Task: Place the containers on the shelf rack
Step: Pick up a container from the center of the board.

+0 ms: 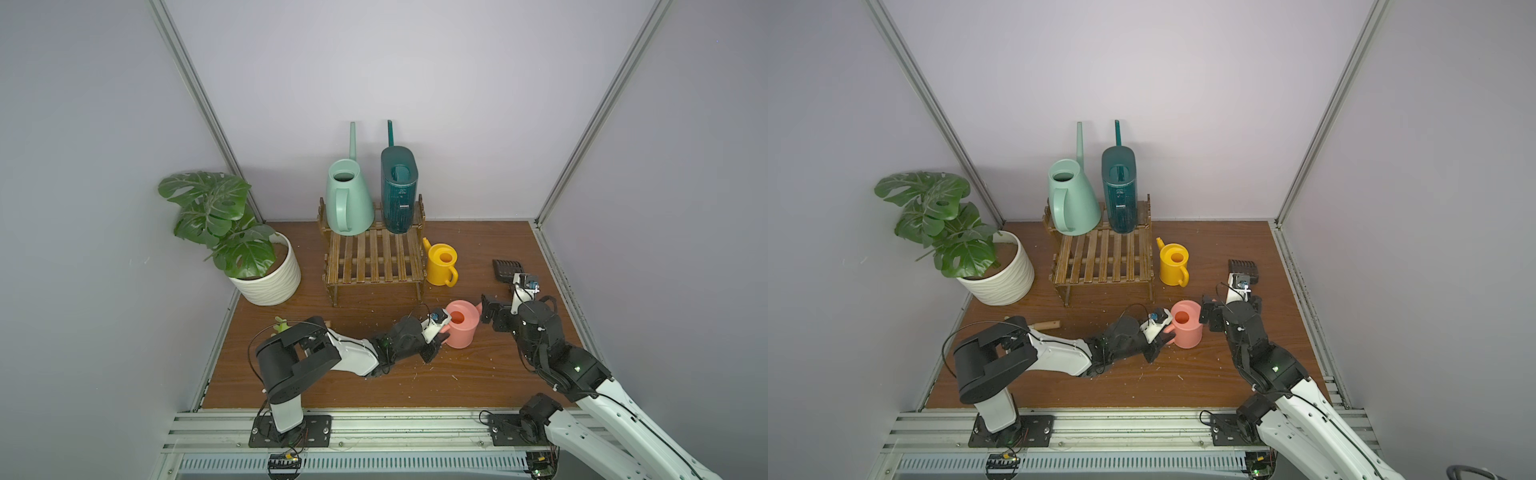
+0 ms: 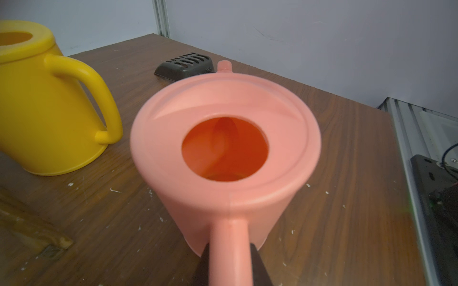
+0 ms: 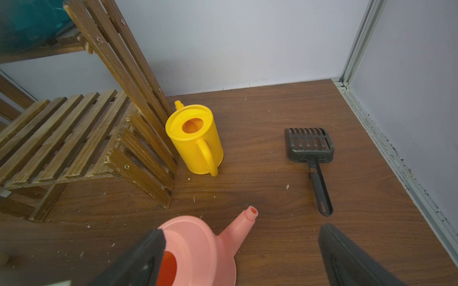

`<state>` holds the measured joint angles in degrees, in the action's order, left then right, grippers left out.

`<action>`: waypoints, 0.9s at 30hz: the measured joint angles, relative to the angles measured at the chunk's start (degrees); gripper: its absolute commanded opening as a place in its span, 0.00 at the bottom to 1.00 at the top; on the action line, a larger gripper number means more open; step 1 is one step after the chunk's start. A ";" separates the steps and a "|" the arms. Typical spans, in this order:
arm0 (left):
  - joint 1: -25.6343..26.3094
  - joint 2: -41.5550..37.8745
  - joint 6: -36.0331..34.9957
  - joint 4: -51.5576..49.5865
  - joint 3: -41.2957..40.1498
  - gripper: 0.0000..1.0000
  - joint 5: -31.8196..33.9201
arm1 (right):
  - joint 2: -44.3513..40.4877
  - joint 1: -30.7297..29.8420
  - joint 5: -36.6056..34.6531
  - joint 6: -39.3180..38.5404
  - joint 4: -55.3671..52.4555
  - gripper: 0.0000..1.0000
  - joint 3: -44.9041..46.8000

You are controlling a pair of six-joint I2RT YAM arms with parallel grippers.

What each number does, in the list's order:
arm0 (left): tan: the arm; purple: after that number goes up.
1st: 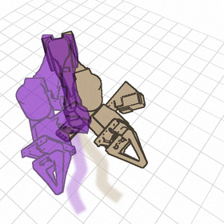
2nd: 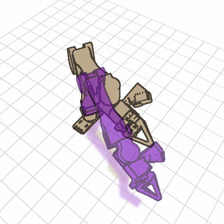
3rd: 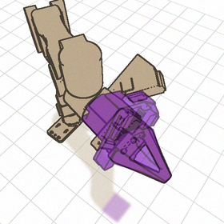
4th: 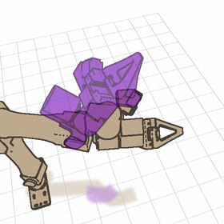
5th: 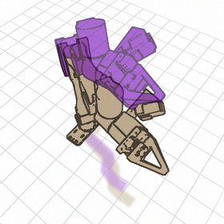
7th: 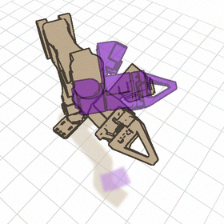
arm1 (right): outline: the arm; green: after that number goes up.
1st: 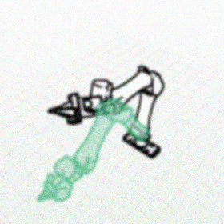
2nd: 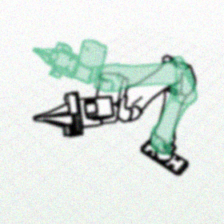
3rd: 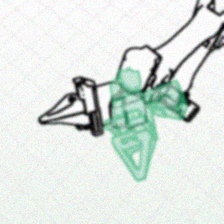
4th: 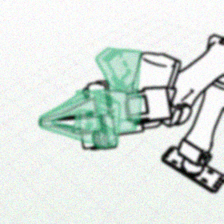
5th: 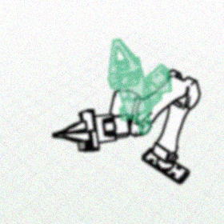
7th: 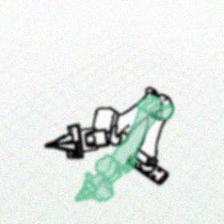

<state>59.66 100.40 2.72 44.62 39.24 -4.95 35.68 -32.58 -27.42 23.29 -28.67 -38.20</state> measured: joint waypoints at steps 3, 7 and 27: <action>0.00 -4.15 0.46 -1.66 -1.22 0.09 -0.46 | -0.31 0.09 -0.22 -0.04 0.02 0.99 0.00; 0.04 -10.97 1.31 -5.09 -3.08 0.09 -1.46 | -0.17 0.09 -0.63 -0.37 0.00 0.99 0.00; 1.16 -56.48 13.46 -46.56 -10.12 0.09 14.91 | 3.21 0.72 0.55 -1.49 1.73 0.99 -2.99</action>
<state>60.82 43.92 16.19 -1.93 29.12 9.96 38.89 -31.86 -26.87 21.80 -26.94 -41.19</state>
